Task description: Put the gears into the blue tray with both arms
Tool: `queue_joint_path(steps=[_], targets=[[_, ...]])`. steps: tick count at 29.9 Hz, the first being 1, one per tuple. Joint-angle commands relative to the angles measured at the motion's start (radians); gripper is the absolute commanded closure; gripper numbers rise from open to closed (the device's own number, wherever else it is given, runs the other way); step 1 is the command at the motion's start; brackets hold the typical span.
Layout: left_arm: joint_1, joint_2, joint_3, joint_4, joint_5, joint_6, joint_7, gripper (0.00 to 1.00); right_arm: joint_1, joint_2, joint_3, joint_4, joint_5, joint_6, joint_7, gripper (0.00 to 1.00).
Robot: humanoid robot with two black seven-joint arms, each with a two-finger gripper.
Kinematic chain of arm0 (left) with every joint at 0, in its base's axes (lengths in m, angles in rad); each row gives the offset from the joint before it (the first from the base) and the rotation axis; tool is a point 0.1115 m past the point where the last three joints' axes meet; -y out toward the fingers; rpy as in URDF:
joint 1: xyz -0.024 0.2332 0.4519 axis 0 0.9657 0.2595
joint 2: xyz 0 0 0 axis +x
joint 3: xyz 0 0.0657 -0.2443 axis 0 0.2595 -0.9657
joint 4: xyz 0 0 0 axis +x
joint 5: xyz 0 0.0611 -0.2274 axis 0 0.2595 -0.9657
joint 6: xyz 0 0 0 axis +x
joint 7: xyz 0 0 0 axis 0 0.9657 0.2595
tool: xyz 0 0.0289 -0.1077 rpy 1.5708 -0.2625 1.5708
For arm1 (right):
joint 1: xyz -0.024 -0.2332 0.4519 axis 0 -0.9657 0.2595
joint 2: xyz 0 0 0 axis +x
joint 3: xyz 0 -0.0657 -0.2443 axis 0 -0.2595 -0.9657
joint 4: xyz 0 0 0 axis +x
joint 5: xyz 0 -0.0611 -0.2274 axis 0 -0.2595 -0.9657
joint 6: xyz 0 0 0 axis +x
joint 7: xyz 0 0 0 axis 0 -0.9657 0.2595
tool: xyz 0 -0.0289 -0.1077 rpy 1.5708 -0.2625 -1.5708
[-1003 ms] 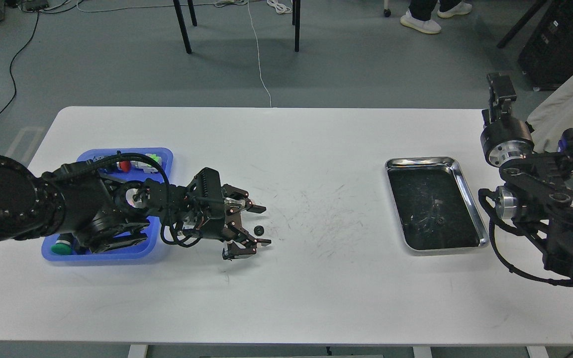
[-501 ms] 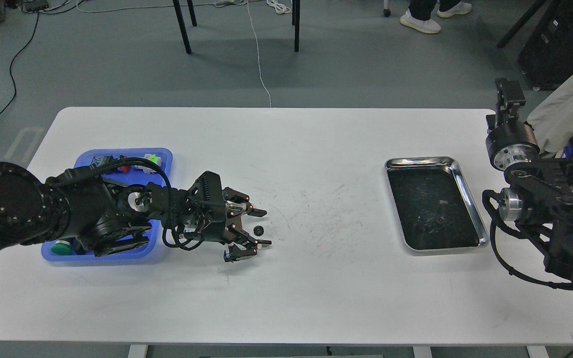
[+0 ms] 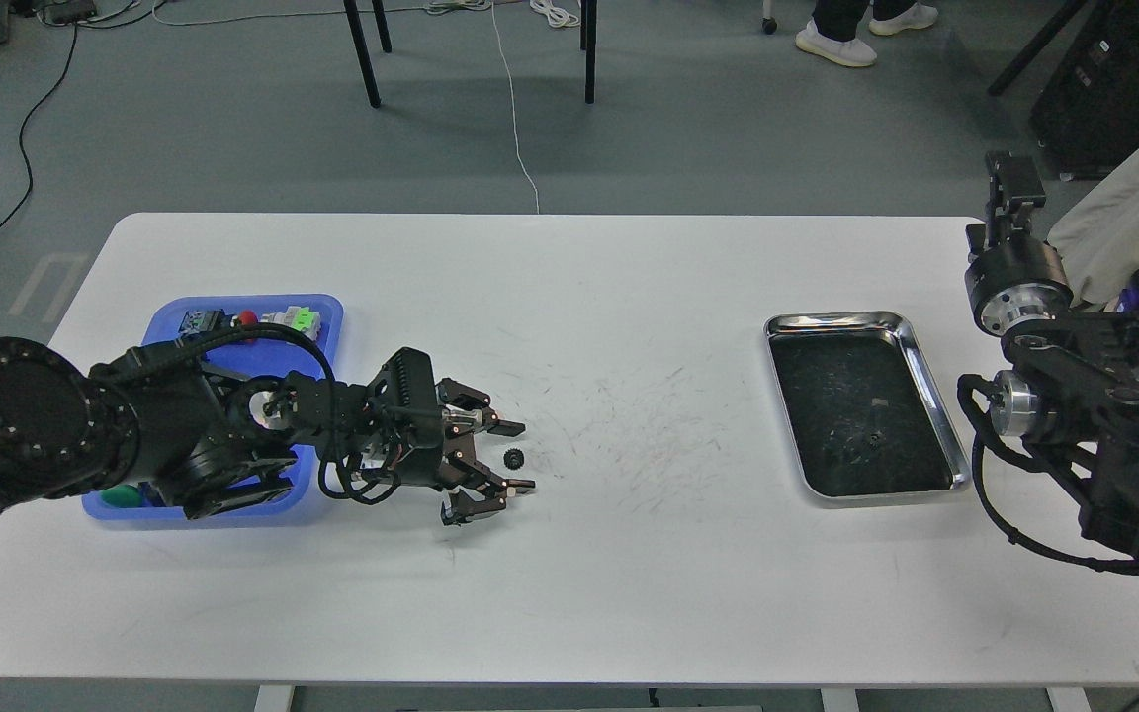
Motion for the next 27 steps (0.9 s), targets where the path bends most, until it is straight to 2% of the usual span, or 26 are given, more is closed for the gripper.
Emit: queue_joint_path(steps=[1,5,9,11,16,20,27], targets=[[0.001,0.000,0.000,0.008,0.000,-0.001,0.000,0.50,0.000,0.000,-0.001,0.000,0.000,0.000,0.001,0.07],[0.001,0.000,0.001,0.017,-0.001,-0.001,0.000,0.64,0.000,0.000,-0.001,-0.002,0.000,-0.001,0.001,0.07],[0.002,0.002,0.005,0.023,-0.003,-0.001,0.000,0.67,0.000,-0.002,-0.002,-0.002,-0.002,-0.001,0.001,0.07],[0.002,0.003,0.008,0.023,-0.003,-0.001,0.000,0.74,0.000,-0.002,-0.002,-0.002,-0.002,-0.001,0.001,0.07],[0.002,0.003,0.017,0.023,-0.003,-0.001,0.000,0.78,0.000,-0.002,-0.002,-0.003,-0.002,-0.001,0.001,0.07],[0.001,0.014,0.018,0.023,-0.003,-0.001,0.000,0.86,0.000,0.000,-0.004,-0.005,-0.002,0.000,0.001,0.07],[-0.011,0.069,0.015,0.022,-0.020,-0.001,0.000,0.91,0.001,0.008,-0.005,-0.008,-0.002,0.000,0.001,0.07]])
